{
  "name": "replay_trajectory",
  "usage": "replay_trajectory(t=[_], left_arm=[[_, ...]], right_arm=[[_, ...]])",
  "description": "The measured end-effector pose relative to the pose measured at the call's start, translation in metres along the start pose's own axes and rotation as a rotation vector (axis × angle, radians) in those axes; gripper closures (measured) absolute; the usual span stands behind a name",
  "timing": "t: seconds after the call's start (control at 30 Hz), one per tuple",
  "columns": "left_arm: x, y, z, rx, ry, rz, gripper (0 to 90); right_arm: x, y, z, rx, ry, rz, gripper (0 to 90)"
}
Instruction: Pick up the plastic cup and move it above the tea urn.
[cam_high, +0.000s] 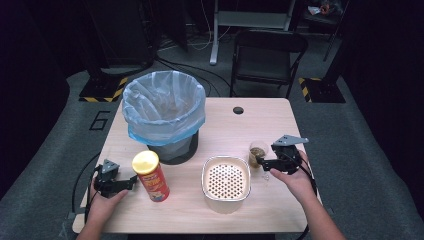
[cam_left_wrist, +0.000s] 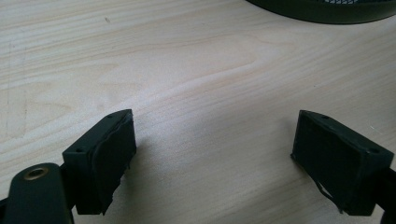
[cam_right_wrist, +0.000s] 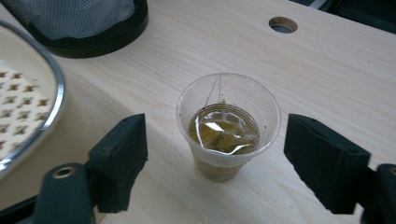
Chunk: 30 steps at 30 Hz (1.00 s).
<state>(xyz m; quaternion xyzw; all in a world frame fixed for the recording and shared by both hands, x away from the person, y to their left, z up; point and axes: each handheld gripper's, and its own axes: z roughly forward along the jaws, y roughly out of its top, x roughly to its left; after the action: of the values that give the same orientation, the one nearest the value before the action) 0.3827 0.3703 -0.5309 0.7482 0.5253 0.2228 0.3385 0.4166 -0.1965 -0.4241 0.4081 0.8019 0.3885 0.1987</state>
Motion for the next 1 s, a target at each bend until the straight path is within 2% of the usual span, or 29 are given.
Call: replay_trajectory(t=[0.1, 0.13, 0.27, 0.37, 0.6, 0.83, 0.93, 0.97, 1.0], left_arm=[[0.000, 0.000, 0.000, 0.000, 0.000, 0.000, 13.1], [0.000, 0.000, 0.000, 0.000, 0.000, 0.000, 13.1], [0.000, 0.000, 0.000, 0.000, 0.000, 0.000, 13.2], [0.000, 0.000, 0.000, 0.000, 0.000, 0.001, 13.2], [0.000, 0.000, 0.000, 0.000, 0.000, 0.000, 13.2], [0.000, 0.000, 0.000, 0.000, 0.000, -0.001, 13.2], [0.000, 0.000, 0.000, 0.000, 0.000, 0.000, 13.1], [0.000, 0.000, 0.000, 0.000, 0.000, 0.000, 13.1], [0.000, 0.000, 0.000, 0.000, 0.000, 0.000, 13.2]], right_arm=[[-0.003, -0.003, 0.007, 0.004, 0.000, 0.016, 15.8], [-0.004, -0.005, 0.014, 0.011, -0.010, 0.015, 14.7], [-0.005, -0.008, 0.022, 0.002, -0.011, 0.010, 14.3], [-0.005, -0.009, 0.031, 0.008, -0.022, -0.015, 13.8], [-0.006, -0.014, 0.049, 0.025, -0.024, -0.005, 13.9], [-0.008, -0.018, 0.061, 0.032, -0.027, 0.005, 16.4], [-0.008, -0.019, 0.065, 0.023, -0.038, 0.013, 20.6], [-0.010, -0.019, 0.065, 0.027, -0.029, -0.002, 21.9], [-0.009, -0.019, 0.066, 0.019, -0.035, 0.015, 22.2]])
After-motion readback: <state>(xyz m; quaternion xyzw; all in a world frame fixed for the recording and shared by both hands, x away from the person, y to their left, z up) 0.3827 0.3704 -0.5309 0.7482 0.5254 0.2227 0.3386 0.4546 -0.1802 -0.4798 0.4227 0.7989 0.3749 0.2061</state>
